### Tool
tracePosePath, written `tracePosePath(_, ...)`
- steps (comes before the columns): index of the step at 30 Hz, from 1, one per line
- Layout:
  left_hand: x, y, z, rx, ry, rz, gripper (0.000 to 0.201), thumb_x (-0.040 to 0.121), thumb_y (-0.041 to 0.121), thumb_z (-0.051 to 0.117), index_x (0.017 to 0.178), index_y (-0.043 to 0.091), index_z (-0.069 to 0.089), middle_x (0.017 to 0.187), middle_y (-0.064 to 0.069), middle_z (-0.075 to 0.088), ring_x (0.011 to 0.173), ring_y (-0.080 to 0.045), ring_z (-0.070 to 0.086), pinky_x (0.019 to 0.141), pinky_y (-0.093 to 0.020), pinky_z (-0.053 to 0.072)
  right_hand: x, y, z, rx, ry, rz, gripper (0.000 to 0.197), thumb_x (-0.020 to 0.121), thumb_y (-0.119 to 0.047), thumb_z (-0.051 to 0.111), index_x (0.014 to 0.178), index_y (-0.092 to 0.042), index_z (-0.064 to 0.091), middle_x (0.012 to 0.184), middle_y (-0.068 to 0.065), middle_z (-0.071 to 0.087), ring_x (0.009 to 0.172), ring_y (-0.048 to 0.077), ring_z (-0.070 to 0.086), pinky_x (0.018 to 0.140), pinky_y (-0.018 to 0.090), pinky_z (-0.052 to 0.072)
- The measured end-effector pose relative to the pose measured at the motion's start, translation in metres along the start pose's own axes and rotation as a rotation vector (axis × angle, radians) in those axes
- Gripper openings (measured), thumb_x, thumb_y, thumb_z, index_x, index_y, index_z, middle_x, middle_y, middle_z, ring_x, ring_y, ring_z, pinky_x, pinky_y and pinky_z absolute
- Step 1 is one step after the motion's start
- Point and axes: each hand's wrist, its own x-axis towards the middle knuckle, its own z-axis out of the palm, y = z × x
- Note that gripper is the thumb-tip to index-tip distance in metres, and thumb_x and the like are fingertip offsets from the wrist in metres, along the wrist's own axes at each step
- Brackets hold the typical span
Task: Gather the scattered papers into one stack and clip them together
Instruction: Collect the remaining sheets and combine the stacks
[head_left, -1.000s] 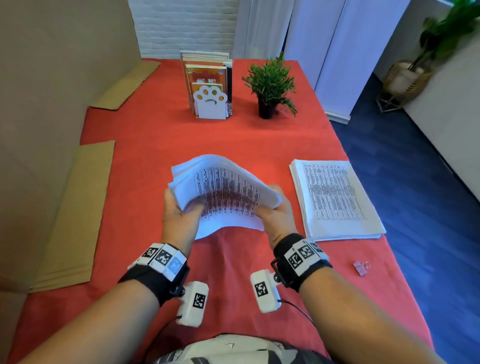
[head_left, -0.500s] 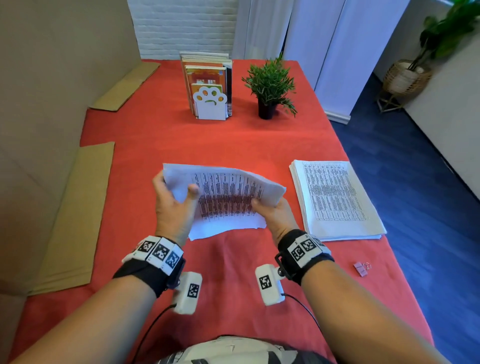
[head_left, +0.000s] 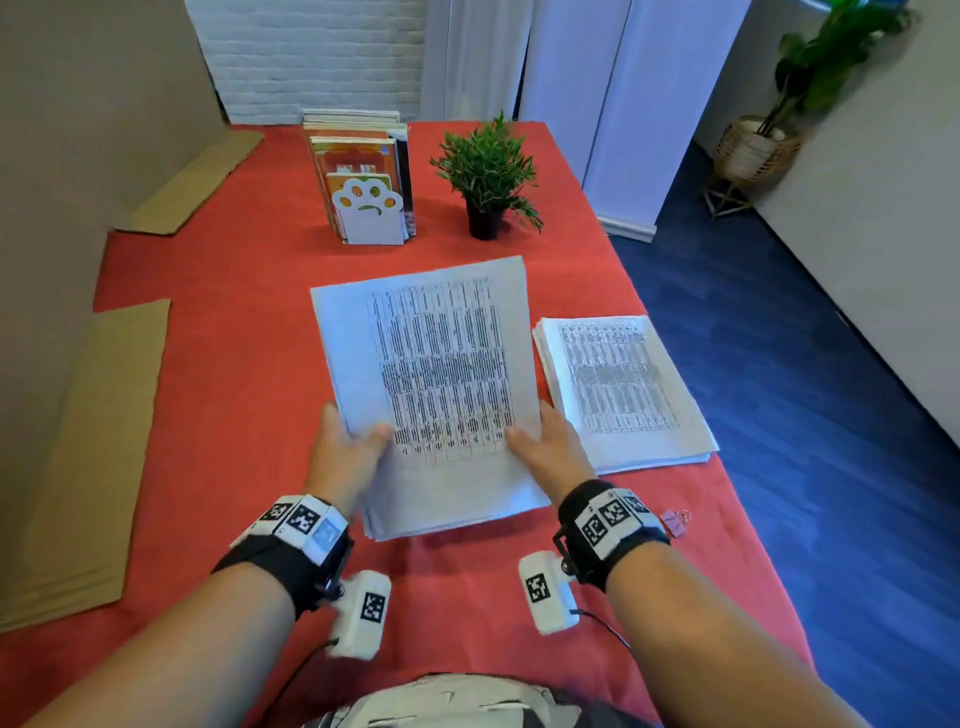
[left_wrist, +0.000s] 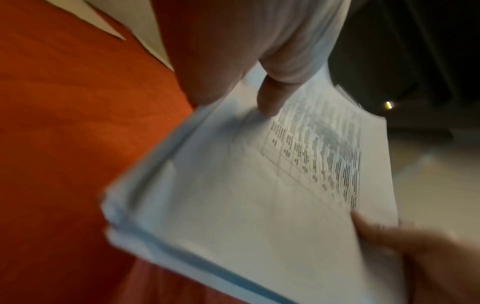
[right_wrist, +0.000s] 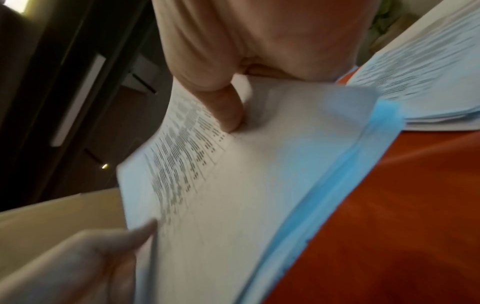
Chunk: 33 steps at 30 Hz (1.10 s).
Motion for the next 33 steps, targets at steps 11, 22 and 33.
tracePosePath(11,-0.034,-0.014,0.084,0.295,-0.091,-0.105,0.031,0.084,-0.002,0.060,0.105,0.008,0.040,0.102,-0.010,0.054,0.095,-0.025,0.054,0.081,-0.031,0.040,0.039,0.066,-0.131,-0.473,0.188,0.229,0.044,0.085,-0.005,0.053,0.128,-0.011,0.055,0.121,0.013,0.060,0.108,0.028,0.059,0.093,0.027,0.042)
tracePosePath(22,-0.035,-0.045,0.087,0.121,-0.057,-0.460,0.086,0.082,-0.006,0.061,0.150,0.012,0.011,0.142,-0.014,0.040,0.124,-0.033,0.044,0.097,-0.043,0.037,0.077,0.114,-0.213,-0.661,0.113,0.617,0.041,0.086,-0.009,0.051,0.125,0.003,0.047,0.128,0.025,0.052,0.115,0.038,0.053,0.081,0.033,0.039)
tracePosePath(33,-0.030,-0.061,0.085,0.073,-0.084,-0.486,0.098,0.073,-0.008,0.062,0.149,0.027,0.012,0.147,-0.013,0.039,0.131,-0.035,0.040,0.109,-0.050,0.034,0.087,0.111,-0.208,-0.415,0.093,0.713,0.046,0.089,-0.022,0.058,0.126,0.003,0.051,0.120,0.020,0.058,0.107,0.032,0.057,0.090,0.036,0.046)
